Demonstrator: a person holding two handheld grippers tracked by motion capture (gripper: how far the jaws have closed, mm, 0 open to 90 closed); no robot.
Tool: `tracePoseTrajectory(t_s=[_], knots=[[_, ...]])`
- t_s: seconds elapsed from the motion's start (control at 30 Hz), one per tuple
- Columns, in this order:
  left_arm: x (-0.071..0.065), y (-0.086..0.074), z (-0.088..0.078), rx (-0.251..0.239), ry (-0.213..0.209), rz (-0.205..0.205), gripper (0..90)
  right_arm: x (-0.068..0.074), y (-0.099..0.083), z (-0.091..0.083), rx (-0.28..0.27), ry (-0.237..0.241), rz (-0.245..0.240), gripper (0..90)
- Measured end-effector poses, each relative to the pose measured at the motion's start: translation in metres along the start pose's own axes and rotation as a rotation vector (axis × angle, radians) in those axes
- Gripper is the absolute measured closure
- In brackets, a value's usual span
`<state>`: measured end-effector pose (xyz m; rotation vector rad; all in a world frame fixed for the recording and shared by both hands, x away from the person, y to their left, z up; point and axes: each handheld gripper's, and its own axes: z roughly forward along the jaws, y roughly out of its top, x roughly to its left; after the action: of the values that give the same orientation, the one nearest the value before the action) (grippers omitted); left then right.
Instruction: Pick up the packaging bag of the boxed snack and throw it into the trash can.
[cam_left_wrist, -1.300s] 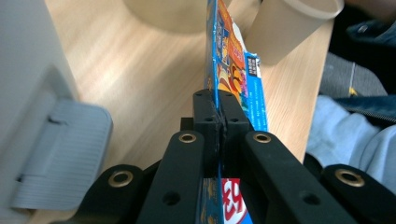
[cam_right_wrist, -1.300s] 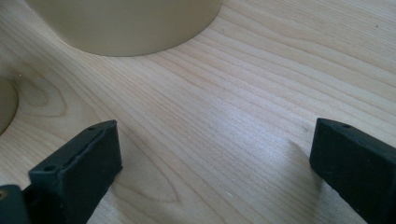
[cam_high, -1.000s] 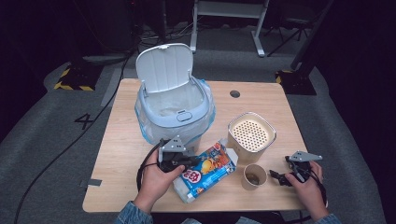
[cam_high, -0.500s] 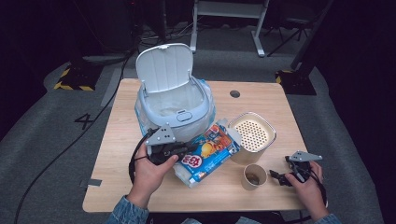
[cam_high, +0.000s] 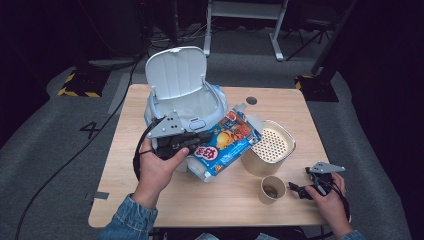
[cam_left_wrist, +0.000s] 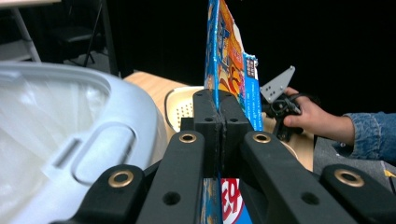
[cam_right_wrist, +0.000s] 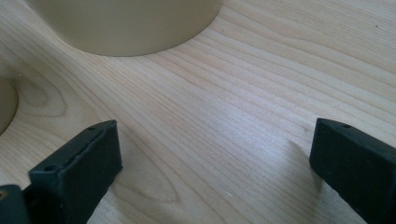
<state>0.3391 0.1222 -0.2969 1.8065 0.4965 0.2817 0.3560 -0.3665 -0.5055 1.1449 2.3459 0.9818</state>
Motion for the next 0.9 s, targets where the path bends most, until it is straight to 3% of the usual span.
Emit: tracePoseTrajectory(t_s=[0.53, 0.9], knots=[[0.019, 0.041, -0.018, -0.126, -0.032, 0.037, 88.6, 0.0, 0.0, 0.0, -0.001, 0.0, 0.0, 2.2], [0.031, 0.056, -0.029, -0.217, 0.001, -0.008, 88.6, 0.0, 0.0, 0.0, 0.0, 0.0, 0.0, 2.2]])
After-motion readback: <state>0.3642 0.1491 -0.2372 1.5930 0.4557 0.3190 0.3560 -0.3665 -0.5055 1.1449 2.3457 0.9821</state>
